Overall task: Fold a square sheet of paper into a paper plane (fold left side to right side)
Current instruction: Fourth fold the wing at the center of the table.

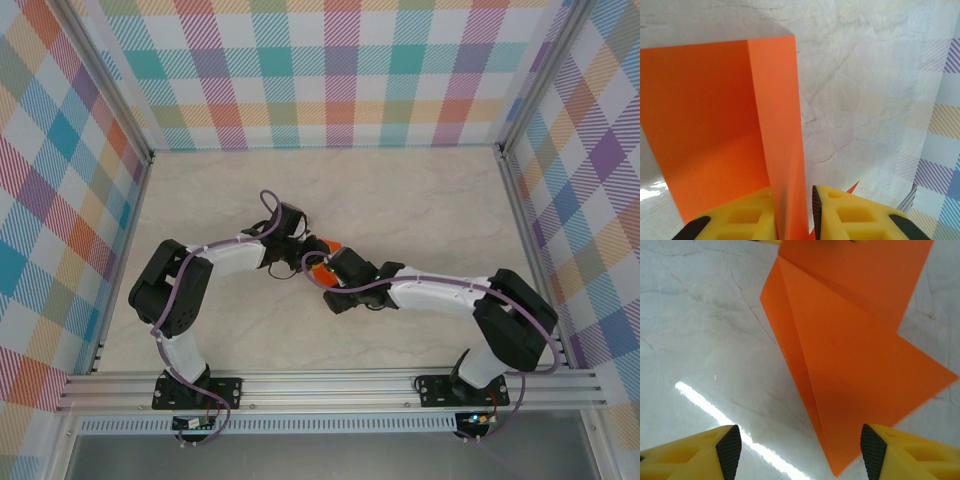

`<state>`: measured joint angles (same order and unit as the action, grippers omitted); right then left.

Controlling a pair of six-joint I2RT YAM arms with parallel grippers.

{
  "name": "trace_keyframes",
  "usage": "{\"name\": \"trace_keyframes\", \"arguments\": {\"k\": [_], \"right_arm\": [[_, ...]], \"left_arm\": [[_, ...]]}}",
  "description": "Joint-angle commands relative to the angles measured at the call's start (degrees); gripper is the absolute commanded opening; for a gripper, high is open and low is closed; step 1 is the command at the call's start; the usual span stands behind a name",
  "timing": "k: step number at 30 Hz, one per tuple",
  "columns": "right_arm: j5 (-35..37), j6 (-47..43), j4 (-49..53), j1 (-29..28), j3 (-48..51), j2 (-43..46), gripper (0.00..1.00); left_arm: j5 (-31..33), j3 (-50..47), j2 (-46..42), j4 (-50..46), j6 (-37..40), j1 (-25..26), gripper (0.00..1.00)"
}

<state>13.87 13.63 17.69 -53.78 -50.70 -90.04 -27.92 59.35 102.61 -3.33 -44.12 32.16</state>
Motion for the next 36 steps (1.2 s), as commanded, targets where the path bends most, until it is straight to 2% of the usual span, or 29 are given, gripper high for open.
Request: {"name": "trace_keyframes", "arguments": {"k": [1, 10, 15, 21, 26, 30, 36], "right_arm": [[5.0, -1.9, -2.6, -0.5, -2.7, -2.4, 0.63], [10.0, -1.9, -4.1, -0.6, -2.3, -6.3, 0.57], [11.4, -1.7, -4.9, -0.6, -2.1, -7.4, 0.49], [11.2, -1.3, -4.5, -0.7, -1.5, -8.0, 0.38], [11.1, -1.0, -4.9, -0.6, -0.1, -7.3, 0.30], [10.9, -0.9, -4.6, -0.6, 0.3, -7.2, 0.27], [9.7, -0.9, -4.9, -0.6, 0.6, -7.2, 0.25]], "left_arm": [[-0.4, 1.9, -0.5, -2.1, 0.0, 0.8, 0.24], [-0.4, 3.0, -0.1, -3.0, 0.4, 0.8, 0.24], [-0.5, 3.5, -0.1, -3.8, 0.9, 0.7, 0.26], [0.1, 4.2, -1.3, -6.2, 2.3, -0.7, 0.35], [-1.2, 5.5, -1.4, -7.6, 3.0, -3.3, 0.39], [-2.1, 6.8, -1.1, -8.4, 3.8, -5.7, 0.45], [-4.3, 9.3, -0.9, -9.1, 4.8, -10.6, 0.60]]}}
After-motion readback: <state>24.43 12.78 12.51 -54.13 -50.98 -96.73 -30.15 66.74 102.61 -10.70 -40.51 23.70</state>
